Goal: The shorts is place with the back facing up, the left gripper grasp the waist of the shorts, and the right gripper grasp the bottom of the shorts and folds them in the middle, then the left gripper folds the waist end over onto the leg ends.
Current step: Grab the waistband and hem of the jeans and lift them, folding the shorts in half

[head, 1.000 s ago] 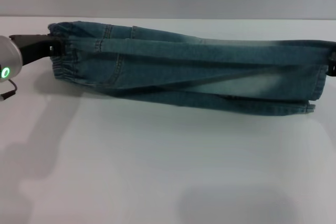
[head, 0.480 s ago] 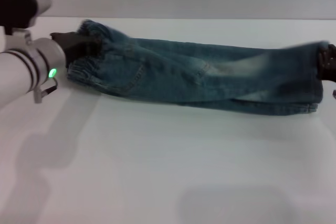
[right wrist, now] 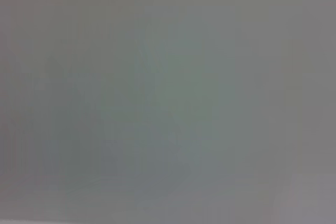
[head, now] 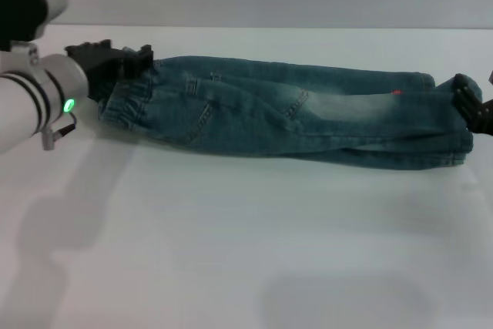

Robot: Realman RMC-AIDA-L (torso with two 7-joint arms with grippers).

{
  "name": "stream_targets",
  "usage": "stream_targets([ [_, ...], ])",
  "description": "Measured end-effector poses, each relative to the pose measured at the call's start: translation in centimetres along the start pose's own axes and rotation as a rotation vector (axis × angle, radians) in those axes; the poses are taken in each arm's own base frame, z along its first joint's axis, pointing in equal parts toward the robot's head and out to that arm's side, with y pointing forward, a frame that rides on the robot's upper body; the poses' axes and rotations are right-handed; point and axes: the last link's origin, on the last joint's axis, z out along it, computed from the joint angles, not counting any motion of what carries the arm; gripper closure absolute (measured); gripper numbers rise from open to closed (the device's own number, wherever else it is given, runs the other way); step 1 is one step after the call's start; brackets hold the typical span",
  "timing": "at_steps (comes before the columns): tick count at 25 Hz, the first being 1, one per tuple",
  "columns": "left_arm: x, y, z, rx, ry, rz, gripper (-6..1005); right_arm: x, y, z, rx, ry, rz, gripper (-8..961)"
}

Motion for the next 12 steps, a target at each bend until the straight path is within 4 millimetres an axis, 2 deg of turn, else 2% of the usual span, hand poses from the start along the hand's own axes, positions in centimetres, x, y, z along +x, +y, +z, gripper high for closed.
stream_targets([
  [4,0.4,-0.6,-1.1,0.016,0.038,0.003,386,0.6,0.6,-1.0,-0.044,-0.047,0.012,368],
  [9,0.8,-0.9,-2.4,0.02,0.043,0.018,256,1.6,2.1,-1.3,-0.096,-0.029,0.014,319],
  [12,0.4,-1.1,-4.2,0.017,-0.012,0.007,155,2.1,3.1,-1.7,-0.128,-0.012,0.017,309],
])
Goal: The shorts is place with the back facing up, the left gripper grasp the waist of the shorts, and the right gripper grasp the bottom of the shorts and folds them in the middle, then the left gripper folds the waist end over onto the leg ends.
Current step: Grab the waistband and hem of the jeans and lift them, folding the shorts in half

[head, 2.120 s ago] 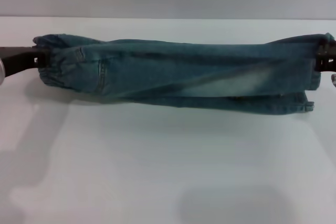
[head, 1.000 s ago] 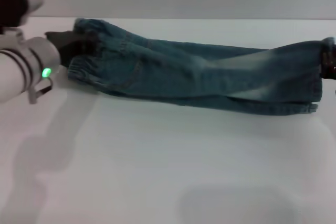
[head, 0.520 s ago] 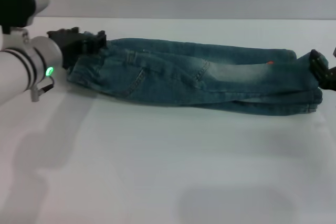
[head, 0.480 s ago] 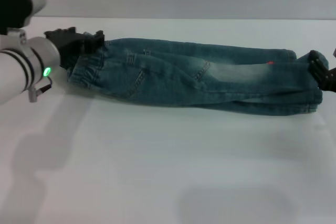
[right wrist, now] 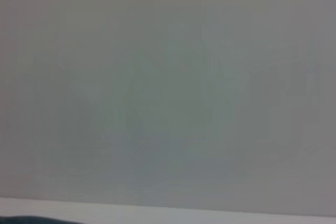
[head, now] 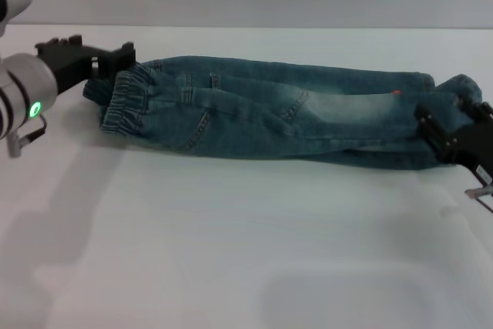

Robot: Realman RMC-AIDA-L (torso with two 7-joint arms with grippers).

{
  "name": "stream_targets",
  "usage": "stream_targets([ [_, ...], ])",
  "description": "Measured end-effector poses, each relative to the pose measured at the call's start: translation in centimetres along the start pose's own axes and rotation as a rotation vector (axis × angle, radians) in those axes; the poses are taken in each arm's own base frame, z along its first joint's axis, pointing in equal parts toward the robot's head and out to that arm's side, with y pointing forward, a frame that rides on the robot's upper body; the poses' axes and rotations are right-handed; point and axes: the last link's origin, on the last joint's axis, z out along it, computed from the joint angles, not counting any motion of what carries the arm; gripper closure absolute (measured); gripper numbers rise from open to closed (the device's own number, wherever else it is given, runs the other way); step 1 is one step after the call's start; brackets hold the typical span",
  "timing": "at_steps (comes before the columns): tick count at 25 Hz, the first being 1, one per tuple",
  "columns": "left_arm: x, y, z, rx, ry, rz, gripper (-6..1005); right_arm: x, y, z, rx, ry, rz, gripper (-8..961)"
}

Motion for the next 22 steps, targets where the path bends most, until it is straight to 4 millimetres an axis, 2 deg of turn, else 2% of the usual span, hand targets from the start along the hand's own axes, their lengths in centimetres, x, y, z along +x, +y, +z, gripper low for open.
stream_targets([
  [3,-0.4,-0.1,-0.8,-0.001,-0.037,-0.006,157,0.1,0.2,-0.1,-0.005,0.001,0.004,309],
  [5,-1.3,-0.3,-1.8,-0.002,-0.098,-0.016,159,0.0,0.3,-0.2,-0.008,-0.004,0.008,309],
  [9,-2.5,-0.6,-2.5,0.005,-0.191,-0.014,161,-0.2,0.6,-0.3,-0.02,-0.021,0.01,309],
  [14,-3.2,-0.5,-1.9,-0.001,-0.245,-0.013,165,-0.5,0.7,0.1,-0.031,-0.032,0.015,309],
  [22,-3.7,-0.7,0.8,-0.003,-0.304,-0.007,171,-0.8,0.2,0.3,-0.021,-0.036,0.041,309],
])
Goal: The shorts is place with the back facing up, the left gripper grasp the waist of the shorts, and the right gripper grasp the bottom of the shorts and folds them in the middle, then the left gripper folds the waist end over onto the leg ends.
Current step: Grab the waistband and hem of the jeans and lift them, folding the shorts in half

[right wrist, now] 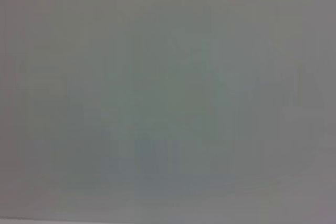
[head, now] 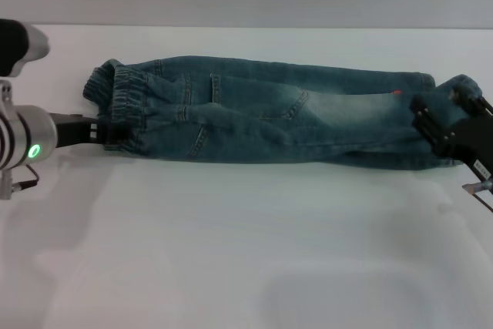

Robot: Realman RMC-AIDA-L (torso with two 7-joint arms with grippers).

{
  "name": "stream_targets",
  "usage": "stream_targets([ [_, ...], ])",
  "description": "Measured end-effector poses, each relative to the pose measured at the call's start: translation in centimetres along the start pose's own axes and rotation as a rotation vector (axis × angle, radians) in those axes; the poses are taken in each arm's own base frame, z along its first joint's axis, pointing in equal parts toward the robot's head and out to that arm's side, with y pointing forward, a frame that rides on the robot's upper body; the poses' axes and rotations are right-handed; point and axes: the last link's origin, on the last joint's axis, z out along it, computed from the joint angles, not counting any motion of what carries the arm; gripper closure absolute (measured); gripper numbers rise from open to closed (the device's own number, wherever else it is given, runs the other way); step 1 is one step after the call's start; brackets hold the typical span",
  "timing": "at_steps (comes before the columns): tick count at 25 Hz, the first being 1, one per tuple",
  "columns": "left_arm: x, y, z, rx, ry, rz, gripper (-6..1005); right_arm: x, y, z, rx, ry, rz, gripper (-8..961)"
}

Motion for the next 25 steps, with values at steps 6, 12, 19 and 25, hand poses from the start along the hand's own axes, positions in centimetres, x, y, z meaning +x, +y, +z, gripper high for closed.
stream_targets([
  [6,1.6,0.8,0.7,-0.018,0.016,0.022,175,-0.2,-0.6,0.3,0.016,0.001,0.007,309],
  [12,2.7,1.5,1.0,-0.03,0.031,0.038,179,-0.1,-0.6,0.6,0.009,0.011,0.003,309],
  [19,2.3,1.3,1.6,-0.026,0.004,0.024,184,0.1,-0.7,0.3,0.014,0.017,0.002,309],
  [25,2.4,1.3,1.5,-0.028,-0.002,0.021,189,0.1,-0.6,0.4,0.007,0.019,0.0,309],
])
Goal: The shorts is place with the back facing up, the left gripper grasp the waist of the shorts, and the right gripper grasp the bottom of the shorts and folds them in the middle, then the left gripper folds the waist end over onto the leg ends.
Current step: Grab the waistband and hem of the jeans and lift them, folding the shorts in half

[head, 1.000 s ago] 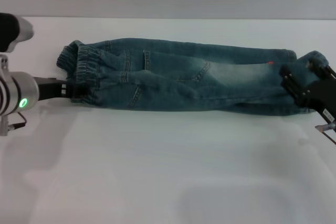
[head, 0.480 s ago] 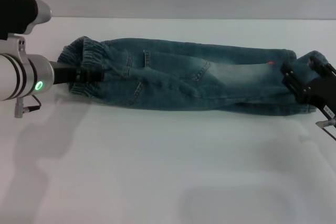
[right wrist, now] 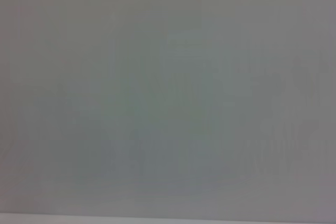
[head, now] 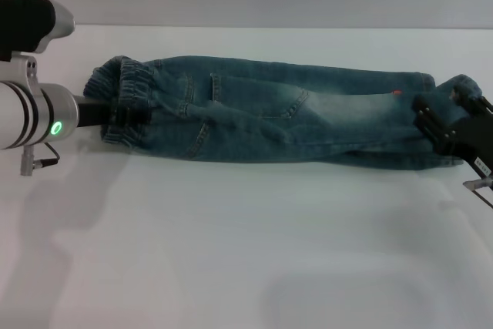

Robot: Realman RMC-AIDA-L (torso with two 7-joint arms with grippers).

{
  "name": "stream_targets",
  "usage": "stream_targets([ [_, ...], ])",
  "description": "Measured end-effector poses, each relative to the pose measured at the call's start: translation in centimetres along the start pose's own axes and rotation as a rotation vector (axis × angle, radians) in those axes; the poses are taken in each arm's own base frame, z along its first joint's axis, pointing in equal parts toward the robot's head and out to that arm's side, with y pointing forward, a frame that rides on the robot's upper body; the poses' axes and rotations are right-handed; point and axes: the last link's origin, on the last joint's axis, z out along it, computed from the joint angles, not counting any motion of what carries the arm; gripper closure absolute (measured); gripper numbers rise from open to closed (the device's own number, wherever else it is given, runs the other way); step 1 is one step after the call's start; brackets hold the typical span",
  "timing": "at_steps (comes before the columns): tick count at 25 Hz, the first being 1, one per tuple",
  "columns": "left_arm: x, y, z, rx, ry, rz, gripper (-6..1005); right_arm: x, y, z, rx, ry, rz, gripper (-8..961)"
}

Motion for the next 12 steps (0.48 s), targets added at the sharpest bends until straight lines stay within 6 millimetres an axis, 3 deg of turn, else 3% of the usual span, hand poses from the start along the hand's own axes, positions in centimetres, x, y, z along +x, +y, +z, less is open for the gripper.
stream_targets([
  [5,0.2,0.0,-1.3,0.005,0.004,-0.017,192,0.0,0.0,0.1,0.0,0.008,0.01,310],
  [12,-1.1,-0.8,-2.1,0.024,-0.037,-0.041,197,0.1,-0.1,0.1,-0.001,0.009,0.008,310],
])
